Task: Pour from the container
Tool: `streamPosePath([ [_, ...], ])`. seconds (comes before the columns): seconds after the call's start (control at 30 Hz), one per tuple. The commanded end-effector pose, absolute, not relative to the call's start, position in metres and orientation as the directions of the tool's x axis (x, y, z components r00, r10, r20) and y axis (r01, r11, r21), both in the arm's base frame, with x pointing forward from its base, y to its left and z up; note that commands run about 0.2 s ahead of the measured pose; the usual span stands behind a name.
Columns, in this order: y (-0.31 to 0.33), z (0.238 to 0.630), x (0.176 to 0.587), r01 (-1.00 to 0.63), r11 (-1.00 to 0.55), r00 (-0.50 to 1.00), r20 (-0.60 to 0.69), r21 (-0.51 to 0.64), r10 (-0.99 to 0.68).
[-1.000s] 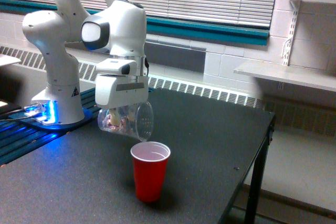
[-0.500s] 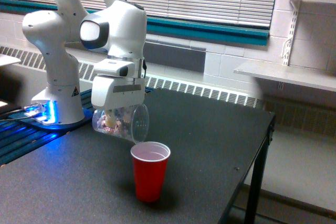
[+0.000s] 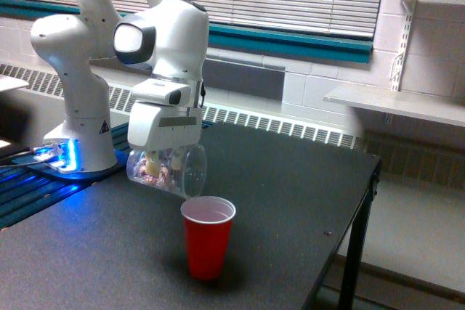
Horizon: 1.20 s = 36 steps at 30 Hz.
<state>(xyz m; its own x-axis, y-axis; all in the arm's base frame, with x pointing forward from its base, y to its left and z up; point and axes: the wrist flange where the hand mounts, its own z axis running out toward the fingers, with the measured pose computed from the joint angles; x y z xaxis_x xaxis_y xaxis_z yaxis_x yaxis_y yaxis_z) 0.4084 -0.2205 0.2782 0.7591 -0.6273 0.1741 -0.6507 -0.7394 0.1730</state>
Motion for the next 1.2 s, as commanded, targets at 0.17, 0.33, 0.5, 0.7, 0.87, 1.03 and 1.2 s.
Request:
streamPosePath([
  [0.17, -0.219, 0.28, 0.417, -0.613, -0.763, 0.79, 0.153, 0.204, -0.594],
  [0.33, -0.219, 0.282, 0.423, -0.601, -0.771, 0.799, 0.148, 0.212, -0.582],
  [0.5, -0.218, 0.281, 0.429, -0.592, -0.775, 0.806, 0.141, 0.221, -0.575],
  [0.7, -0.219, 0.281, 0.431, -0.572, -0.78, 0.818, 0.119, 0.253, -0.562],
  [0.87, -0.219, 0.282, 0.434, -0.561, -0.785, 0.826, 0.109, 0.262, -0.553],
  [1.03, -0.219, 0.283, 0.438, -0.555, -0.787, 0.829, 0.103, 0.269, -0.549],
  [1.2, -0.22, 0.283, 0.438, -0.545, -0.787, 0.834, 0.087, 0.288, -0.545],
])
